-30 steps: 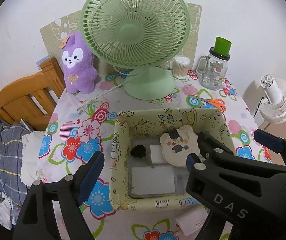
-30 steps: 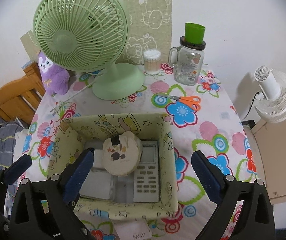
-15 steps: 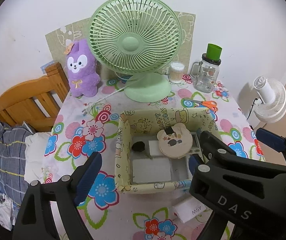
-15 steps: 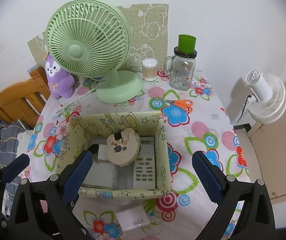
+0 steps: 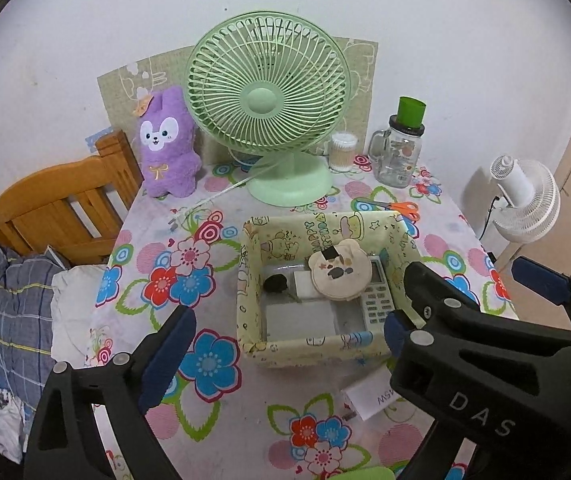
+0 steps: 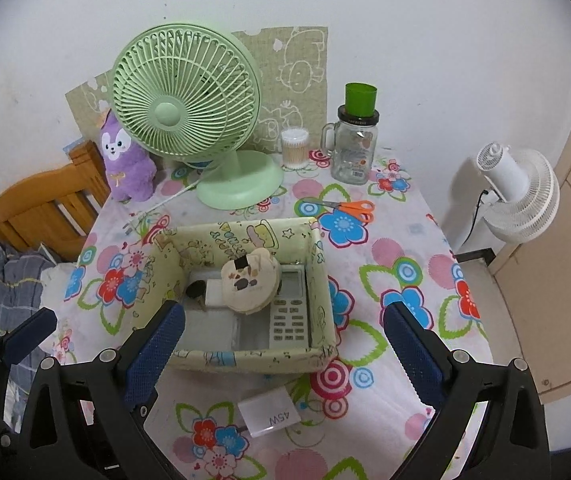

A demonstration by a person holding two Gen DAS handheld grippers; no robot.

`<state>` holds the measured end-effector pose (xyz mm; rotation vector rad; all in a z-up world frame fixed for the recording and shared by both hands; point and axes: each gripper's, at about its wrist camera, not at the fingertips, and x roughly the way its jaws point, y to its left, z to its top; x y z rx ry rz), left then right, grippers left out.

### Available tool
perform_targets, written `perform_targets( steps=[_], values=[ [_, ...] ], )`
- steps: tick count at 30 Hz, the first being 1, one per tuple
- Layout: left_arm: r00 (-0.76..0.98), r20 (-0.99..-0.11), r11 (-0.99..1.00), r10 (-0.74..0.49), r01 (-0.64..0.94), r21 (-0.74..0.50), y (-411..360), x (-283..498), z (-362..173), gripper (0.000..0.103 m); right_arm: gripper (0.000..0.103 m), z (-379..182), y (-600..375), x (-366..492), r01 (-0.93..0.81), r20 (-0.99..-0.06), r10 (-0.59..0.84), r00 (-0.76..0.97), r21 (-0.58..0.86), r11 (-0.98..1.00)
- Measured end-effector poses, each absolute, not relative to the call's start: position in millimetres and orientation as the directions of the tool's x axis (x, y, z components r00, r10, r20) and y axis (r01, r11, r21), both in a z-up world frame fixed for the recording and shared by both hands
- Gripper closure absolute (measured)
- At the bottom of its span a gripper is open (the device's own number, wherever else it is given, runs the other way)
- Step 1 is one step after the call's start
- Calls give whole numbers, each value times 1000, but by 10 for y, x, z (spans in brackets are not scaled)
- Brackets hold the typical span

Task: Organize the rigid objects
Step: 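Withdraw both tools from the box back toward the remaining items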

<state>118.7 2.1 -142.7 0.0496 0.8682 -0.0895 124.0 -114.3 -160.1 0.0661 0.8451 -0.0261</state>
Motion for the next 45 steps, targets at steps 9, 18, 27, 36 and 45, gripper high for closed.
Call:
perform_targets(
  steps=[9, 18, 27, 36, 45],
  values=[
    [650, -755, 992, -86, 130, -2, 79, 976, -1390, 2, 2, -1556, -1126, 940, 87, -732, -13, 681, 63, 994],
    [648, -753, 985, -117, 171, -6, 49, 786, -1391, 0, 2, -1539, -1144, 669, 117, -722, -46, 691, 50, 992],
    [635, -767, 991, -97, 134, -14, 4, 659, -1480, 0, 2, -1597, -1179, 550, 92, -720, -41, 693, 32, 995],
    [621, -781, 998, -66, 56, -39, -108, 521, -1586, 0, 2, -1686, -1303, 460, 10, -710, 29, 704, 51, 999],
    [593, -805, 999, -29, -15, -47, -249, 351, -1791, 0, 2, -1866, -1410, 376, -87, -727, 76, 682, 22, 996]
  ],
)
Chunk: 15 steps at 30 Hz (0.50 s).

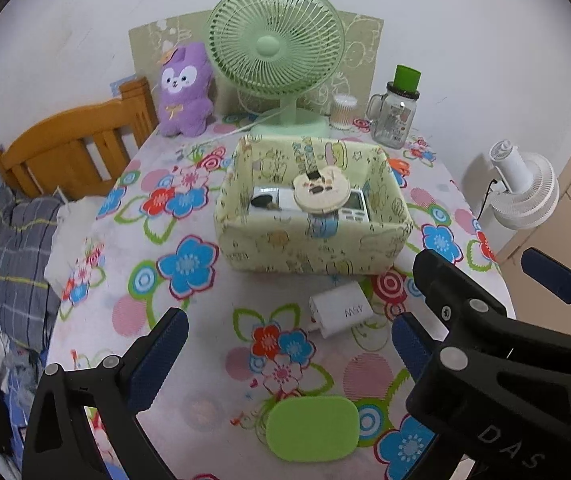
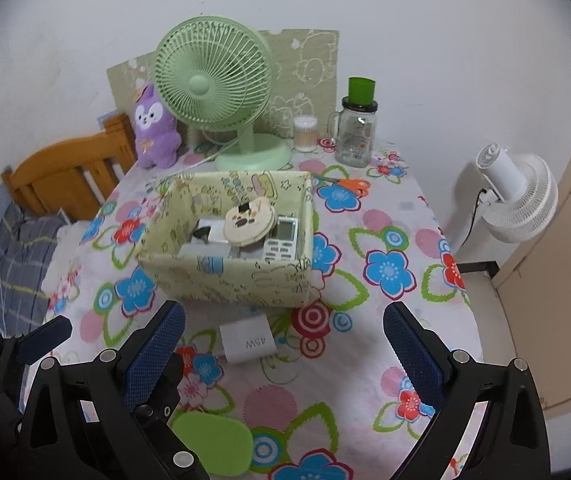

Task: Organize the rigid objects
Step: 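Withdraw both tools from the box back toward the remaining items, then move the left tool to the green pad while the right tool approaches the white wall charger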

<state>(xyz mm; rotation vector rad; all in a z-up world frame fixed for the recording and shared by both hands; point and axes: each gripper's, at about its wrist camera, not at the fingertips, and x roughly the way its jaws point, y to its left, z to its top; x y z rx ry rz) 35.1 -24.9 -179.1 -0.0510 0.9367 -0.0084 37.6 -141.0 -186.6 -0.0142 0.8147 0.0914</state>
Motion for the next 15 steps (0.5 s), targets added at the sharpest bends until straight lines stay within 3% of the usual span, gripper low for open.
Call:
perform_targets(
  steps=[15],
  values=[
    [574, -818, 997, -25, -41, -60, -444, 205, -2151, 0, 2, -2214, -1582, 293, -150, -745, 107, 659, 10, 989]
  ],
)
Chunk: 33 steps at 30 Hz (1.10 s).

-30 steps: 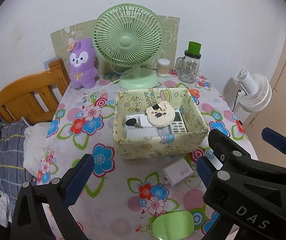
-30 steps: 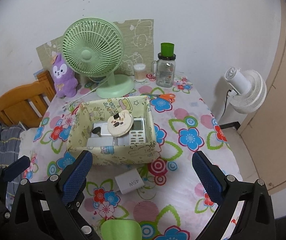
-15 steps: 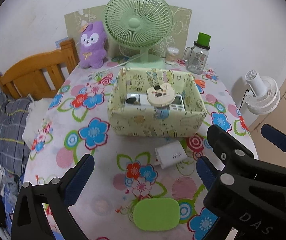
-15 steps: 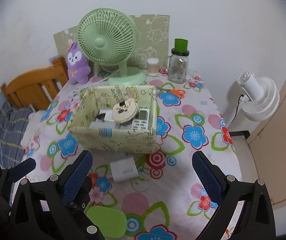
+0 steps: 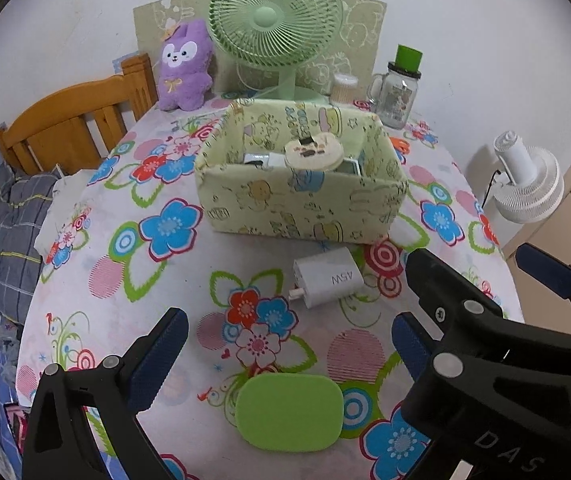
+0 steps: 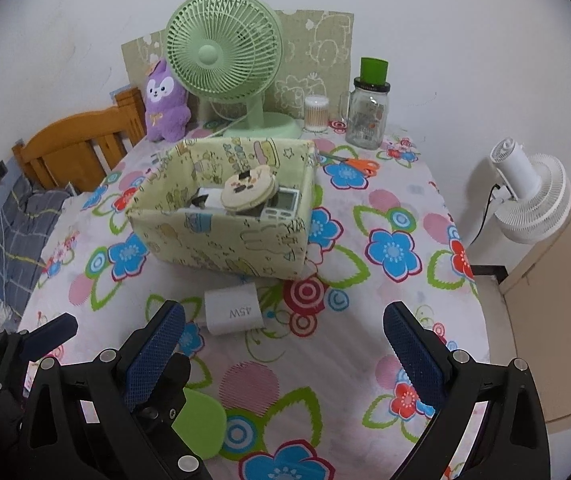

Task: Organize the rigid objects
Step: 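Move the left tool to the green pad while the right tool approaches the white wall charger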

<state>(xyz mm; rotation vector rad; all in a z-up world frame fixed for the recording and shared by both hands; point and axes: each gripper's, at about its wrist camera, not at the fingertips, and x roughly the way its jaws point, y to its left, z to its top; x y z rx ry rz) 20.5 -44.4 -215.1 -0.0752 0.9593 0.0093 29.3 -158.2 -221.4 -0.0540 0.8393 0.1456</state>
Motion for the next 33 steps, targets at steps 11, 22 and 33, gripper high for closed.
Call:
perform_targets(
  steps=[11, 22, 33],
  values=[
    [548, -836, 998, -24, -41, -56, -482, 115, -2487, 0, 2, -2586, -1600, 255, -190, -775, 134, 618, 18, 982],
    [549, -835, 998, -17, -34, -43, -473, 74, -2771, 0, 2, -2914, -1578, 246, -192, -793, 128, 596, 15, 981],
    [529, -848, 998, -27, -28, -49, -501, -22, -3013, 0, 2, -3174, -1585, 178, -210, -815, 116, 568, -7, 978]
  ],
)
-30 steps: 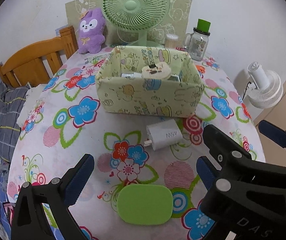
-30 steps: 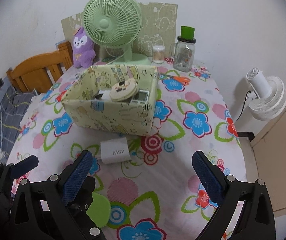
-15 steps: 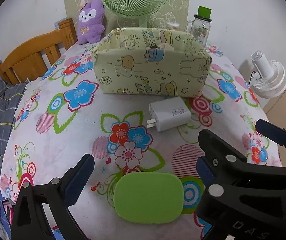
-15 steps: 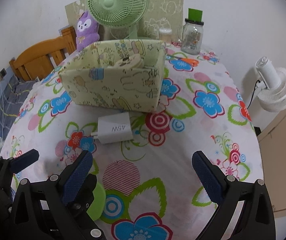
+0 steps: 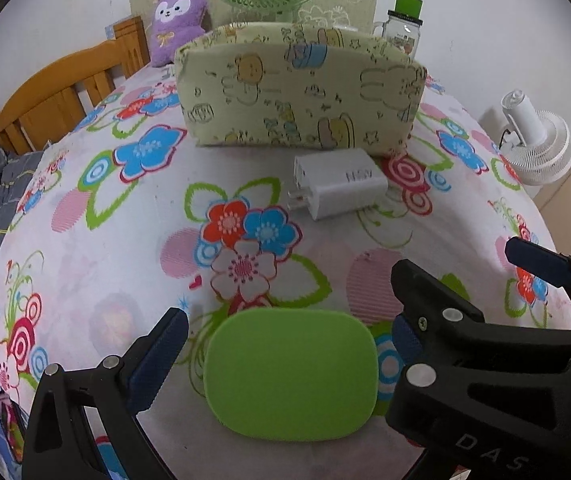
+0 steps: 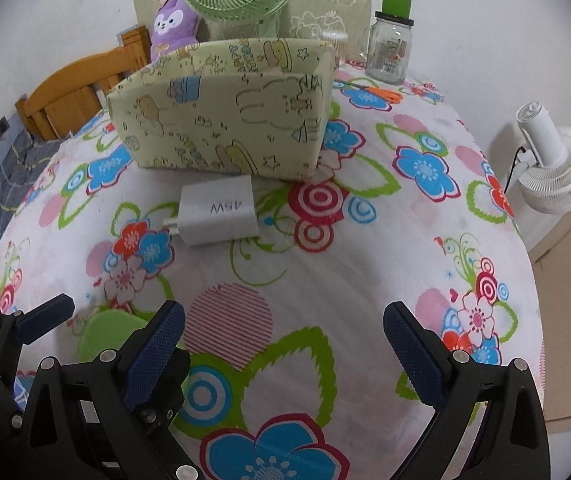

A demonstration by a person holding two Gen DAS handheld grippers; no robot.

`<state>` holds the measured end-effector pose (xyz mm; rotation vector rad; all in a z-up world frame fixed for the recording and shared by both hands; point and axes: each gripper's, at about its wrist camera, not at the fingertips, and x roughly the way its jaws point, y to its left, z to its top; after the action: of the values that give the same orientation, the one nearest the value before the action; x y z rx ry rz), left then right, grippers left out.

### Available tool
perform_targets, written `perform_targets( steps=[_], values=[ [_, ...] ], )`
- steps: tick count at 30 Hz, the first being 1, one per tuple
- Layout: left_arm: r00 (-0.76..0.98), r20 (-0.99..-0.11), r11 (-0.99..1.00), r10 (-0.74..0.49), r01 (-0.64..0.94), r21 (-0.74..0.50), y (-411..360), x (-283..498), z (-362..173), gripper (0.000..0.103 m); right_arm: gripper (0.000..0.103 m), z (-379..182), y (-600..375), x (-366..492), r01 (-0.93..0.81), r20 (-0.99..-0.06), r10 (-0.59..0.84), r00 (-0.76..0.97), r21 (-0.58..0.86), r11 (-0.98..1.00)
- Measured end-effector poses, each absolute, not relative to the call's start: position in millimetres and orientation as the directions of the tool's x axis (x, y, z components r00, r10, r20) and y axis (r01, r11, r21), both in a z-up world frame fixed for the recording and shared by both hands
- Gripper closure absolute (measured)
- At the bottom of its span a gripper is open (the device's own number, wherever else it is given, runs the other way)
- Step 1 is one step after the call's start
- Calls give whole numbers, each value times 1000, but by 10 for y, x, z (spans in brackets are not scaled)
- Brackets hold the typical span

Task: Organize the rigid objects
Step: 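Move the left tool to the green pad while the right tool approaches the white wall charger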

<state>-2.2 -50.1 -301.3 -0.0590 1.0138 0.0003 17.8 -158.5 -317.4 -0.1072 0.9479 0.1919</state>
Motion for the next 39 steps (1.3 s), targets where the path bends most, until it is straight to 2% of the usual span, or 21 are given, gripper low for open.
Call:
perform_targets(
  steps=[9, 23, 24, 26, 39],
  values=[
    [511, -858, 998, -37, -23, -57, -550, -95, -3133, 0, 2, -3308, -1606, 130, -207, -830, 105, 548, -13, 978],
    [512, -859, 998, 17, -63, -17, -616, -157, -3201, 0, 2, -3403, -1616, 114, -218, -842, 100, 530, -22, 976],
    [509, -860, 998, 19, -63, -15, -617, -156, -3201, 0, 2, -3405, -1614, 116, -219, -842, 101, 530, -21, 975],
    [509, -861, 997, 25, -75, -15, -608, -170, -3182, 7, 2, -3403, -1607, 123, -222, -841, 105, 530, -18, 975],
    [514, -858, 998, 19, -59, -13, -573, -15, -3121, 8, 2, -3334, -1470, 288, -246, -828, 125, 547, -17, 969]
  ],
)
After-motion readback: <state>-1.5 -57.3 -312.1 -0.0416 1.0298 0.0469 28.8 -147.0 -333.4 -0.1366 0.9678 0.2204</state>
